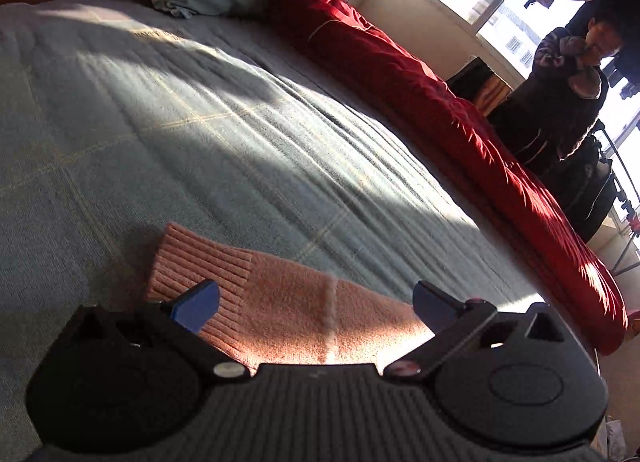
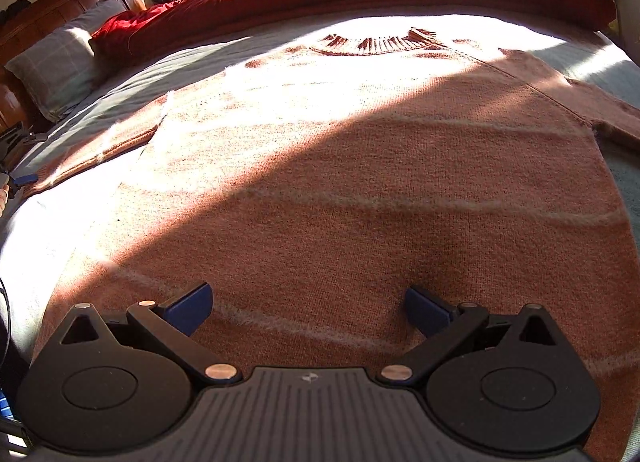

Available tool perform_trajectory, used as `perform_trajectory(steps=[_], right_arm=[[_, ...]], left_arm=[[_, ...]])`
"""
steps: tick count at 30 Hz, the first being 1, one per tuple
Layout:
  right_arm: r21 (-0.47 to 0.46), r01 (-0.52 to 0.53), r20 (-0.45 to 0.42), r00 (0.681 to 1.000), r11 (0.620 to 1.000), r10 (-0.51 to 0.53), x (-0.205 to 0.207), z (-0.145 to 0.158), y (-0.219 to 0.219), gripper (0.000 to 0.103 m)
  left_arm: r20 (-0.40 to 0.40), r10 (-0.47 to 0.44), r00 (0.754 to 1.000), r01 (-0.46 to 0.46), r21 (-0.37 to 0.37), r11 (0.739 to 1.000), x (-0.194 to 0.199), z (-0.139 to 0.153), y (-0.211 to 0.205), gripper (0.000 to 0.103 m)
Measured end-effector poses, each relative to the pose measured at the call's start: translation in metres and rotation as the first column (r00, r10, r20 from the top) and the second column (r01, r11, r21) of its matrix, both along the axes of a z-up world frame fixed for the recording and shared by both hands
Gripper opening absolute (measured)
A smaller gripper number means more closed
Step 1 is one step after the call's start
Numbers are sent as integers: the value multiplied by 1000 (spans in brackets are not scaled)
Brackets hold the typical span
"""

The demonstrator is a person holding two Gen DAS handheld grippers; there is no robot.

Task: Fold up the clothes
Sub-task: 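Move the open left tool along the sleeve to the ribbed cuff, then close the left tool on the ribbed sleeve cuff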

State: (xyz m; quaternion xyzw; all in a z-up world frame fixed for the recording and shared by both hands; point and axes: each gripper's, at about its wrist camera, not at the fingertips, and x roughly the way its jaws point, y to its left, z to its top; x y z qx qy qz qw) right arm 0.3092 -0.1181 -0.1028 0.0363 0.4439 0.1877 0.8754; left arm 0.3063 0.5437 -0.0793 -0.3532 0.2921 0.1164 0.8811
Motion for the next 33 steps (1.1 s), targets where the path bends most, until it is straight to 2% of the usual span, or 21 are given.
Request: perform_trajectory(steps=[2, 5, 8, 10, 12, 16, 20, 25, 28, 31, 33], right_arm=[[1, -2, 3, 1000, 1000, 2, -2, 0, 0, 103], [10, -1, 5, 1000, 1000, 1, -3, 1, -2, 103], [13, -1, 6, 1000, 1000, 1, -4, 1, -3, 103], [7, -3, 8, 1000, 1000, 3, -4, 1, -2, 103], [2, -5, 11, 1000, 1000, 5, -4, 0, -1, 103], [-1, -7, 15, 1000, 1000, 7, -5, -1, -1, 103], [-2, -7, 16, 1000, 1000, 7, -4, -2, -1, 103], [-11, -17, 25, 1000, 1000, 17, -3, -4, 0, 103], [-15, -22, 30, 999, 1000, 22, -2, -5, 0, 103], [-19, -28, 34, 999, 999, 28, -2, -5, 1, 103], [-20, -28, 35, 999, 999, 28, -2, -6, 2, 103]], left_arm=[[46, 4, 999, 0, -80, 997, -13, 0, -1, 102], [57, 94, 994, -81, -200, 976, -33, -12, -4, 102], [58, 169, 984, -141, -331, 933, -43, -35, -2, 101], [52, 215, 975, -180, -383, 906, -46, -49, 1, 99], [54, 253, 966, -214, -386, 898, -42, -56, 3, 97], [59, 267, 962, -231, -346, 909, -27, -55, 3, 97], [55, 298, 953, -266, -319, 910, -14, -54, 8, 94], [71, 354, 932, -317, -309, 897, -8, -52, 11, 75], [107, 354, 929, -307, -313, 899, -8, -54, 6, 67], [142, 293, 945, -227, -358, 906, -8, -59, -5, 65], [133, 264, 955, -210, -320, 924, -6, -60, -12, 65]])
